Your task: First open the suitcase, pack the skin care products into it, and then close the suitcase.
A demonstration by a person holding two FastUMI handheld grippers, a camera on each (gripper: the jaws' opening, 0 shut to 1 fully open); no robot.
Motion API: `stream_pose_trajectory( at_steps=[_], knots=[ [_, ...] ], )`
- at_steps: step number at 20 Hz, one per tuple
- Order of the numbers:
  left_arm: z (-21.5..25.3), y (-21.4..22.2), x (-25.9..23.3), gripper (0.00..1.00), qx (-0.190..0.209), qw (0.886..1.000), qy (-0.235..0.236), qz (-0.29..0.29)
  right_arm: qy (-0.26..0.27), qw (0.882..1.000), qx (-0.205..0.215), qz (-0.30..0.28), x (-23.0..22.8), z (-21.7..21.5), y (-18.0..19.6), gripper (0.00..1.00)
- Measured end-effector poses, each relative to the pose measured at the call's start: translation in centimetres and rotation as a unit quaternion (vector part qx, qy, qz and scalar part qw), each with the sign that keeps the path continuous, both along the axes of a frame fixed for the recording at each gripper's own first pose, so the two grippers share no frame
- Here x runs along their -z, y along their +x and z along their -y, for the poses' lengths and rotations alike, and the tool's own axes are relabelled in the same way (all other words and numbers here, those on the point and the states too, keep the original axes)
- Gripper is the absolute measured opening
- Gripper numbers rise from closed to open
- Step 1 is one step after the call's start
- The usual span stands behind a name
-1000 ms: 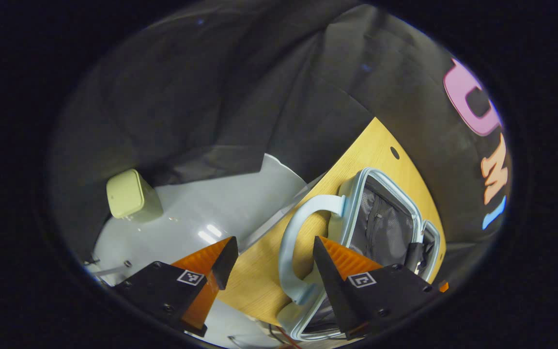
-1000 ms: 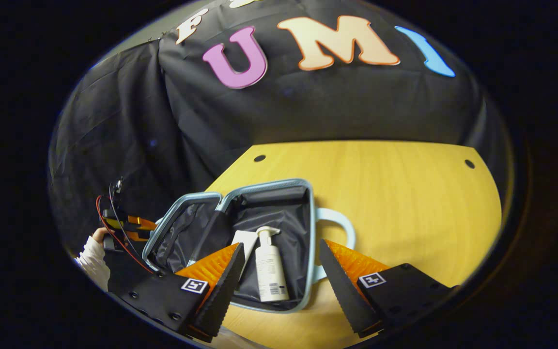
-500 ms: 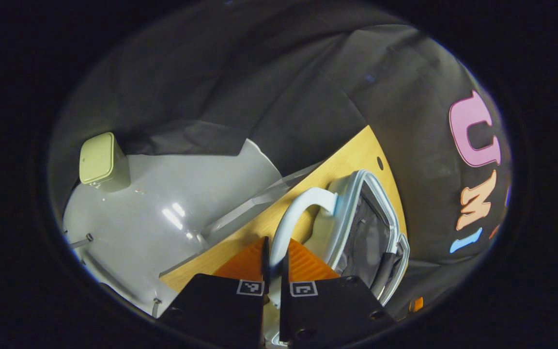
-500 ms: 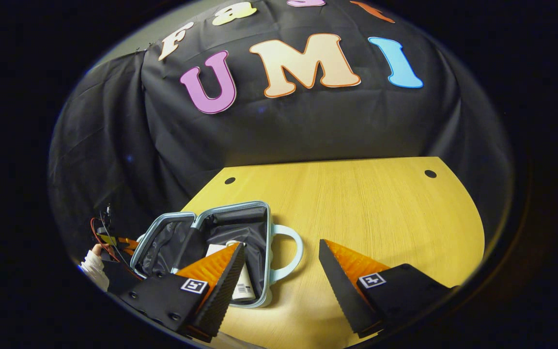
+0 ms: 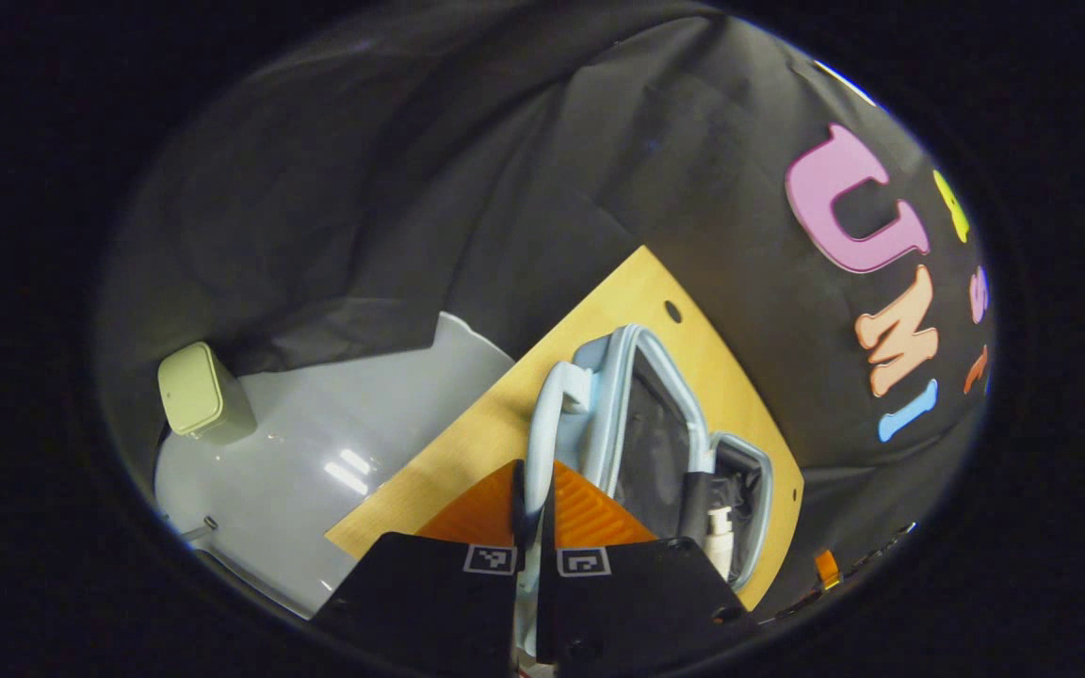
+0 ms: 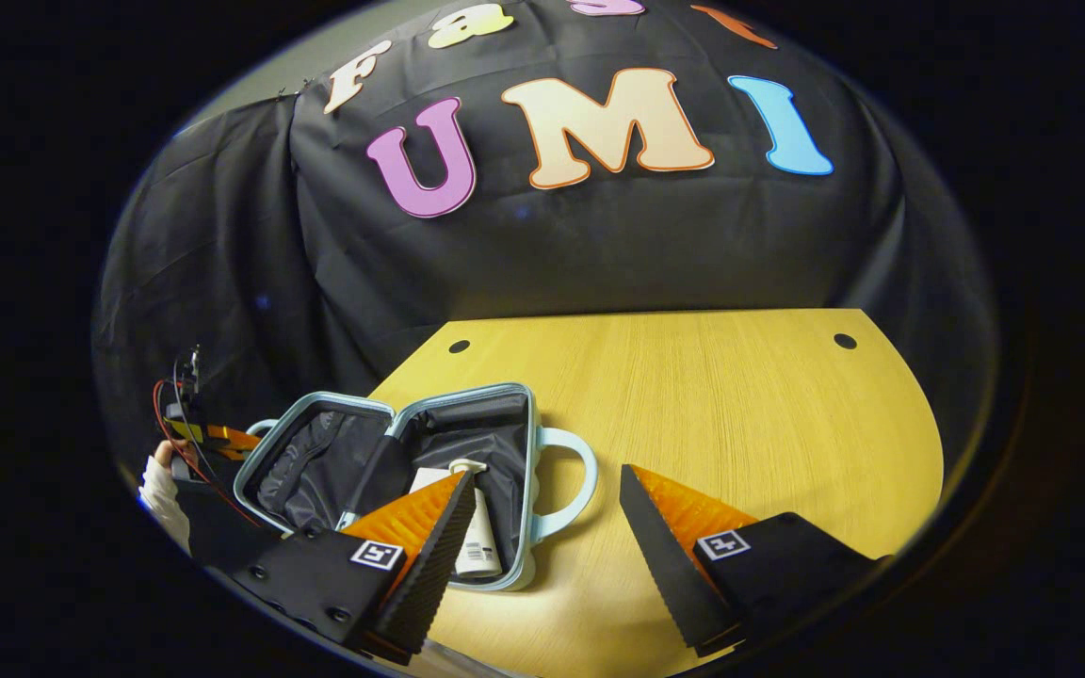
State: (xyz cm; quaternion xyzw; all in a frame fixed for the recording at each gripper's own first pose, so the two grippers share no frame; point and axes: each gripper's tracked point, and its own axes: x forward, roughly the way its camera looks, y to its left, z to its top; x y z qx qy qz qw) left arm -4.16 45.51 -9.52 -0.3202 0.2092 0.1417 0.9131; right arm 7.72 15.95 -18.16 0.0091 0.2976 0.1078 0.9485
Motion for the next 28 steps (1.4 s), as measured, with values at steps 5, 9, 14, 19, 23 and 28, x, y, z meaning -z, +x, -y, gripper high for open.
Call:
stream_pose_trajectory(
  at_steps=[5, 9, 14, 19, 23, 28],
  knots=[
    [5.3, 0.7, -7.7, 0.01, 0.054, 0.996, 0.066, 0.033, 0.011, 1.0, 0.002, 0.008, -0.6, 1.1, -0.2, 0.97],
    [11.7, 2.0, -12.3, 0.02, 0.108, 0.986, 0.107, 0.062, 0.024, 0.999, 0.012, 0.019, -1.8, 3.0, -0.8, 0.97],
    [19.0, 4.0, -14.6, 0.03, 0.163, 0.974, 0.141, 0.077, 0.037, 0.998, 0.041, 0.029, -3.0, 6.8, -1.7, 0.97],
    [27.4, 5.6, -15.5, 0.03, 0.234, 0.956, 0.147, 0.094, 0.045, 0.996, 0.073, 0.038, -4.0, 10.8, -3.0, 0.97],
    [33.9, 7.8, -14.1, 0.04, 0.283, 0.946, 0.124, 0.097, 0.047, 0.993, 0.094, 0.048, -5.0, 13.4, -4.2, 0.97],
    [41.2, 10.9, -9.6, 0.04, 0.335, 0.935, 0.084, 0.077, 0.041, 0.992, 0.104, 0.058, -5.7, 15.0, -5.2, 0.97]
  ],
)
